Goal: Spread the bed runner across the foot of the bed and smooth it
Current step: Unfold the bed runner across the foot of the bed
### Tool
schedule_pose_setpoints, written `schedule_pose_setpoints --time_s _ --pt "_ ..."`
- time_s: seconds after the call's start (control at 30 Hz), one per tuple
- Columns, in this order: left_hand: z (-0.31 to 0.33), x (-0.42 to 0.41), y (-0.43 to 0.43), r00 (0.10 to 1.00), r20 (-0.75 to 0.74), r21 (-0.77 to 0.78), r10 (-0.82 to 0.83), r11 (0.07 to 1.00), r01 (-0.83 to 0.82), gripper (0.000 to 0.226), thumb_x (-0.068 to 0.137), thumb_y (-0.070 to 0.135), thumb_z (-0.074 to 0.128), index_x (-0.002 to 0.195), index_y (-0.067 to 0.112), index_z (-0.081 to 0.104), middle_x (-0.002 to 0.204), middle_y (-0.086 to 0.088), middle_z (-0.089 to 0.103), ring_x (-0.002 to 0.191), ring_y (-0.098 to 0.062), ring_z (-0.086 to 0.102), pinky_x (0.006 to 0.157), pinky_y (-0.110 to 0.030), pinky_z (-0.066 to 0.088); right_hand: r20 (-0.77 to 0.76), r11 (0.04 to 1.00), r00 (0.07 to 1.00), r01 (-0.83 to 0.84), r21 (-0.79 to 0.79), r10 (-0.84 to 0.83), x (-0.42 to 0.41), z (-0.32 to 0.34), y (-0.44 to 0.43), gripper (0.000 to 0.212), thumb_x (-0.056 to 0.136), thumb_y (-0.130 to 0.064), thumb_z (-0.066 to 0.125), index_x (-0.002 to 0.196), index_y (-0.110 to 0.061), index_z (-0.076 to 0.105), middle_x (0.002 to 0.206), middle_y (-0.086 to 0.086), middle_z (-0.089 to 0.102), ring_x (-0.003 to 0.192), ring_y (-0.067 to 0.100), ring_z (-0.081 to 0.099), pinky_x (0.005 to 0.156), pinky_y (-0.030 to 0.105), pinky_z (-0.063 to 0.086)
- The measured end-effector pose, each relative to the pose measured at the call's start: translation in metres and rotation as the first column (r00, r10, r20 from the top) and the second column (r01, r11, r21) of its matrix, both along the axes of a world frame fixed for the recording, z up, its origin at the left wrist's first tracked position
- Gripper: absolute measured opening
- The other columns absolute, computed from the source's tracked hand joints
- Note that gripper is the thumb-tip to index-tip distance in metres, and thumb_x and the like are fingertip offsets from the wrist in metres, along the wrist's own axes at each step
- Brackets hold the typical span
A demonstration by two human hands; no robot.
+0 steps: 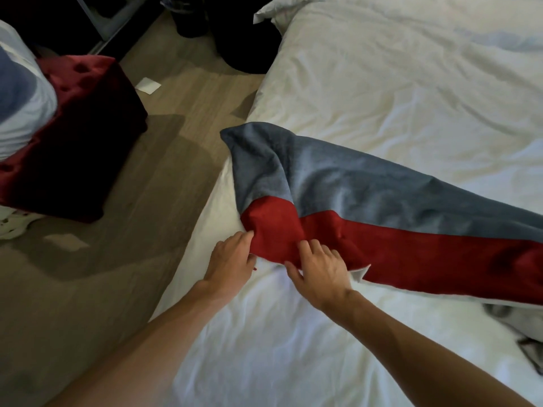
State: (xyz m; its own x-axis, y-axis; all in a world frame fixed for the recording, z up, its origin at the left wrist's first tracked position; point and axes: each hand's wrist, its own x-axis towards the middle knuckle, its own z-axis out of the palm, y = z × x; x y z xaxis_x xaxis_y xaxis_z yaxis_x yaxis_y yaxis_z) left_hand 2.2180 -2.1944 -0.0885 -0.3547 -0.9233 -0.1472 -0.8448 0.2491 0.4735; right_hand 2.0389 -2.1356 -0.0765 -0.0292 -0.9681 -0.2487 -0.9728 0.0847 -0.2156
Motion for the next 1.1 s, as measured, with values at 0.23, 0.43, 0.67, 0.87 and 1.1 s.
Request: schedule_pose_setpoints --time_s 0.23,0.43,0.67,0.87,1.1 --pt "0.011 -0.001 0.013 0.967 -0.241 0.103 0.088 0.993 -0.065 0.038 0.087 0.042 0.056 0.119 0.021 0.055 0.091 0.016 0.059 0.077 -0.001 0.057 0.069 -0.016 0.045 0.237 0.978 0.95 0.189 0.086 -0.205 0.019 0.006 -0.022 0.068 0.093 -0.044 0.052 0.143 -0.008 0.022 0.128 0.011 0.05 0.114 0.027 0.053 0.095 0.039 0.043" --pt "0.012 -0.001 0.01 0.971 -0.201 0.029 0.127 0.992 -0.123 0.02 0.092 0.031 0.056 0.103 0.016 0.061 0.069 0.011 0.057 0.058 -0.007 0.053 0.056 -0.015 0.037 0.175 0.976 0.96 0.212 0.05 -0.218 0.02 0.003 -0.028 0.033 0.093 -0.019 0.054 0.123 -0.009 0.044 0.113 0.009 0.062 0.101 0.026 0.059 0.089 0.036 0.044" --pt "0.026 0.008 0.017 0.982 -0.117 -0.007 0.148 0.989 -0.15 0.015 0.088 0.032 0.062 0.094 0.018 0.06 0.075 0.006 0.065 0.062 -0.012 0.06 0.059 -0.023 0.045 0.191 0.986 0.968 0.167 -0.012 -0.162 0.025 0.01 -0.023 0.02 0.088 -0.006 0.053 0.107 -0.01 0.055 0.101 0.007 0.063 0.09 0.025 0.06 0.08 0.032 0.042" --pt "0.048 0.033 0.007 0.981 -0.072 -0.107 0.177 0.977 -0.184 0.015 0.087 0.026 0.064 0.093 0.013 0.063 0.081 -0.001 0.067 0.071 -0.02 0.062 0.064 -0.031 0.046 0.189 0.991 0.979 0.096 -0.091 -0.077 0.049 0.027 -0.03 0.014 0.091 -0.008 0.05 0.102 -0.012 0.057 0.098 0.005 0.063 0.088 0.023 0.059 0.08 0.03 0.041" --pt "0.055 0.08 -0.005 0.987 0.065 -0.184 0.146 0.974 -0.132 0.017 0.091 0.027 0.059 0.098 0.014 0.067 0.088 -0.003 0.062 0.077 -0.018 0.058 0.061 -0.023 0.03 0.128 0.995 0.992 0.021 -0.099 -0.009 0.086 0.035 -0.037 0.013 0.088 -0.008 0.052 0.097 -0.015 0.058 0.096 0.003 0.063 0.087 0.022 0.059 0.076 0.028 0.037"
